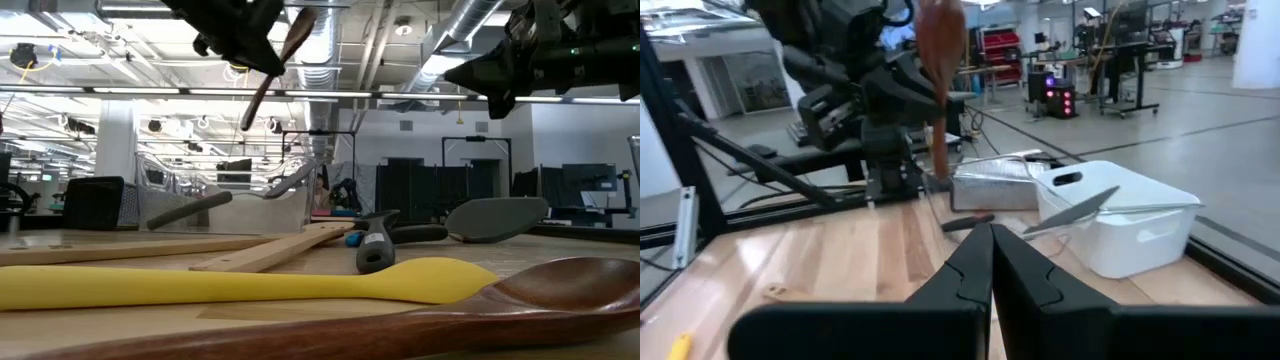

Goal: Pick & Place Kitchen Items
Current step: Put the top wooden spoon into the bottom transparent bin

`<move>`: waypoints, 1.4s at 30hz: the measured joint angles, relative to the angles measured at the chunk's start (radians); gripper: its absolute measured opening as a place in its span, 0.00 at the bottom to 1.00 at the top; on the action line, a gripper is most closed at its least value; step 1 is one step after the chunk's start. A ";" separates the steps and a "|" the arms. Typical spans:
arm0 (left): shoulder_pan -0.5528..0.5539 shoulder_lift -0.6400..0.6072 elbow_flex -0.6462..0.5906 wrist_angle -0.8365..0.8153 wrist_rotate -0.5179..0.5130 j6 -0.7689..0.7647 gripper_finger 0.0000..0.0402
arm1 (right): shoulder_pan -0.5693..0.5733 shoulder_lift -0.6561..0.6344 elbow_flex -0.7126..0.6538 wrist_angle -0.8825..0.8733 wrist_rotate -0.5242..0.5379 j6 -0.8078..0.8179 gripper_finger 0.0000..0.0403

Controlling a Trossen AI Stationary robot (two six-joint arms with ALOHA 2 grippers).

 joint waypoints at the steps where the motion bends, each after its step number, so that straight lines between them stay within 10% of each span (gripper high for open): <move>1: 0.003 0.002 0.000 0.019 0.023 0.008 0.03 | 0.008 0.000 0.000 0.004 0.000 0.001 0.00; 10: 0.004 0.002 0.000 0.137 0.138 0.084 0.03 | 0.096 0.093 0.022 0.171 0.001 -0.093 0.04; 27: 0.004 0.000 0.000 0.154 0.139 0.084 0.03 | 0.086 0.606 0.424 0.227 0.208 -0.103 0.49; 42: 0.000 0.000 0.000 0.155 0.141 0.083 0.03 | 0.037 0.850 0.676 0.233 0.105 -0.102 0.53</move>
